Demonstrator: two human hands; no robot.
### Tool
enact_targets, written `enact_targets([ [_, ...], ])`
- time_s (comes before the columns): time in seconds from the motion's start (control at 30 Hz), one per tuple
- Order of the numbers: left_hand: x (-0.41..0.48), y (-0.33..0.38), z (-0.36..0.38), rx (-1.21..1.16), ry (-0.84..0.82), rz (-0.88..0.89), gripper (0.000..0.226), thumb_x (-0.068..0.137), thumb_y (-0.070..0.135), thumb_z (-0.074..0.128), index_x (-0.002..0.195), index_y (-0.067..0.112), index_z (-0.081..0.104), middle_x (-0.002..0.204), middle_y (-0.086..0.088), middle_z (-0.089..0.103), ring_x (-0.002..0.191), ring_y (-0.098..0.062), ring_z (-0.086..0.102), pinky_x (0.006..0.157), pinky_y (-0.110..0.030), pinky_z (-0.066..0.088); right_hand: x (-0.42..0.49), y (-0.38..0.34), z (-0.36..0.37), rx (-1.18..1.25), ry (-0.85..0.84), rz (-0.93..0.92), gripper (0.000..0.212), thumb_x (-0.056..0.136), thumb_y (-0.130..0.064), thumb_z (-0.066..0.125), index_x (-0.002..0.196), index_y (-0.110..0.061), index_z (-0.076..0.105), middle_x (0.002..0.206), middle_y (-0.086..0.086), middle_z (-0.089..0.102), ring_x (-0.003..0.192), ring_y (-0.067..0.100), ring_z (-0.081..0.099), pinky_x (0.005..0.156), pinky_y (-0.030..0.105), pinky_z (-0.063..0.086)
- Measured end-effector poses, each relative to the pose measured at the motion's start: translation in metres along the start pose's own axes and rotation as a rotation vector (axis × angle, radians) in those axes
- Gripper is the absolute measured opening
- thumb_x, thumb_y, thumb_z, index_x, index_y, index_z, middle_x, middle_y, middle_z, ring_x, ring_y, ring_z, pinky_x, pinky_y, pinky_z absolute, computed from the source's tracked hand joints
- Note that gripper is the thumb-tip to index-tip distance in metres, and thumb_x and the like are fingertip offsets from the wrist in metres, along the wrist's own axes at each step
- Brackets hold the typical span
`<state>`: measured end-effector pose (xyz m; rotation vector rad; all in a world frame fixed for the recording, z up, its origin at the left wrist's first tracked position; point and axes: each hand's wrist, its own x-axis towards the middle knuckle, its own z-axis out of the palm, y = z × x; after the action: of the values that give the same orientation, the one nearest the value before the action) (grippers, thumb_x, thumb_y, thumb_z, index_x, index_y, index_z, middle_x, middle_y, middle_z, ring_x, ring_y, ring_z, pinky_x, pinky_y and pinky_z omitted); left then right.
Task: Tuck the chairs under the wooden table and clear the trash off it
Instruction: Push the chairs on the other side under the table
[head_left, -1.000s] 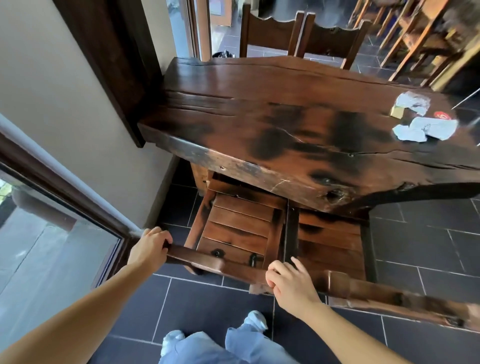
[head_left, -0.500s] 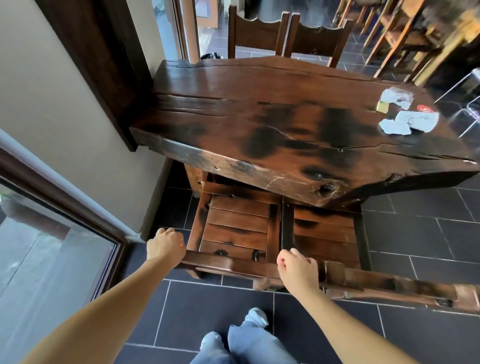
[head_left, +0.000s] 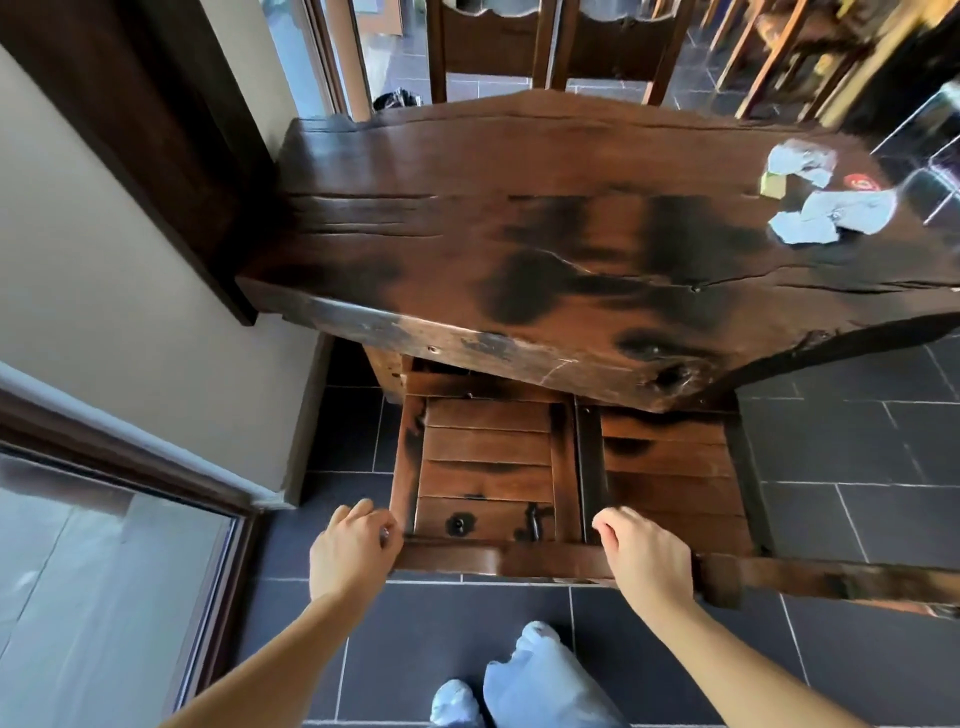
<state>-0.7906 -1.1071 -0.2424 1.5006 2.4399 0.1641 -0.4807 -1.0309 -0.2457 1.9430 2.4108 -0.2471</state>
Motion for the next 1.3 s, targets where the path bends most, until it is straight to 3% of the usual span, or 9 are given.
enact_targets([
  [0.13, 0.000, 0.007, 0.002, -0.021, -0.045, -0.015, 0.015, 0.084, 0.030, 0.058, 0.072, 0.023, 0.065, 0.077, 0.006, 0.055, 0.084, -0.018, 0.054, 0.056, -0.030, 0.044, 0.007, 0.007, -0.004, -0.036, 0.024, 0.014, 0.017, 0.074, -0.017, 0.078, 0.070, -0.029, 0.067, 0.060, -0.007, 0.062, 0.043, 0.017, 0.060, 0.042, 0.015, 0.014],
  [0.3, 0.000, 0.005, 0.005, -0.005, -0.033, -0.023, 0.014, 0.085, 0.029, 0.057, 0.077, 0.026, 0.068, 0.081, 0.006, 0.057, 0.086, -0.019, 0.054, 0.058, -0.030, 0.045, 0.004, 0.006, 0.000, -0.052, 0.003, 0.001, 0.015, 0.077, -0.015, 0.075, 0.072, -0.027, 0.067, 0.061, -0.006, 0.061, 0.044, 0.018, 0.059, 0.042, 0.015, 0.023],
  [0.5, 0.006, 0.007, 0.002, 0.086, -0.124, -0.065, 0.021, 0.087, 0.029, 0.051, 0.087, 0.025, 0.072, 0.096, -0.001, 0.060, 0.094, -0.026, 0.056, 0.070, -0.033, 0.045, 0.003, 0.005, -0.009, -0.071, -0.019, -0.021, 0.013, 0.088, -0.025, 0.059, 0.079, -0.029, 0.068, 0.074, -0.005, 0.062, 0.060, 0.019, 0.064, 0.044, 0.018, 0.017],
  [0.63, 0.014, 0.031, -0.006, 0.214, -0.346, -0.072, 0.027, 0.089, 0.030, 0.043, 0.102, 0.027, 0.066, 0.113, 0.000, 0.061, 0.108, -0.025, 0.057, 0.093, -0.037, 0.038, 0.008, 0.015, -0.014, 0.073, -0.169, -0.055, 0.024, 0.094, -0.041, 0.045, 0.092, -0.030, 0.066, 0.089, -0.008, 0.062, 0.076, 0.014, 0.061, 0.051, 0.020, 0.029],
  [0.73, 0.011, 0.081, 0.008, 0.080, -0.495, -0.035, 0.024, 0.089, 0.032, 0.043, 0.102, 0.023, 0.062, 0.113, 0.000, 0.064, 0.103, -0.023, 0.060, 0.092, -0.036, 0.044, 0.019, 0.040, -0.028, 0.443, -0.439, -0.118, 0.025, 0.098, -0.036, 0.042, 0.103, -0.026, 0.065, 0.104, -0.008, 0.066, 0.092, 0.011, 0.062, 0.069, 0.017, 0.043],
  [0.93, -0.005, 0.244, 0.036, -0.241, -0.605, 0.162, 0.022, 0.091, 0.032, 0.049, 0.103, 0.021, 0.064, 0.110, 0.002, 0.065, 0.094, -0.016, 0.060, 0.090, -0.032, 0.050, 0.050, 0.172, -0.049, 0.290, -0.536, -0.113, 0.028, 0.098, -0.040, 0.036, 0.105, -0.027, 0.059, 0.105, -0.005, 0.057, 0.098, 0.020, 0.059, 0.083, 0.037, 0.047],
  [1.07, -0.020, 0.330, 0.068, -0.006, -0.704, 0.236, 0.041, 0.091, 0.054, 0.041, 0.115, 0.027, 0.060, 0.126, 0.000, 0.052, 0.122, -0.022, 0.048, 0.105, -0.042, 0.034, 0.056, 0.311, -0.053, -0.098, -0.750, 0.106, 0.038, 0.094, -0.054, 0.036, 0.112, -0.027, 0.056, 0.119, 0.000, 0.056, 0.114, 0.025, 0.054, 0.092, 0.040, 0.041],
  [1.17, -0.033, 0.366, 0.083, 0.116, -0.821, 0.227, 0.049, 0.089, 0.062, 0.038, 0.116, 0.027, 0.059, 0.123, 0.001, 0.058, 0.116, -0.023, 0.054, 0.096, -0.039, 0.040, 0.056, 0.384, -0.042, -0.161, -0.946, 0.313, 0.077, 0.083, -0.074, 0.034, 0.139, -0.023, 0.043, 0.146, 0.004, 0.044, 0.130, 0.027, 0.045, 0.105, 0.043, 0.037],
  [1.3, -0.052, 0.377, 0.094, 0.220, -0.652, 0.162, 0.034, 0.089, 0.048, 0.044, 0.108, 0.026, 0.062, 0.115, 0.004, 0.064, 0.107, -0.021, 0.060, 0.086, -0.033, 0.046, 0.067, 0.407, -0.036, -0.101, -1.079, 0.287, 0.068, 0.090, -0.064, 0.035, 0.141, -0.019, 0.041, 0.148, 0.005, 0.041, 0.131, 0.025, 0.044, 0.104, 0.037, 0.036],
])
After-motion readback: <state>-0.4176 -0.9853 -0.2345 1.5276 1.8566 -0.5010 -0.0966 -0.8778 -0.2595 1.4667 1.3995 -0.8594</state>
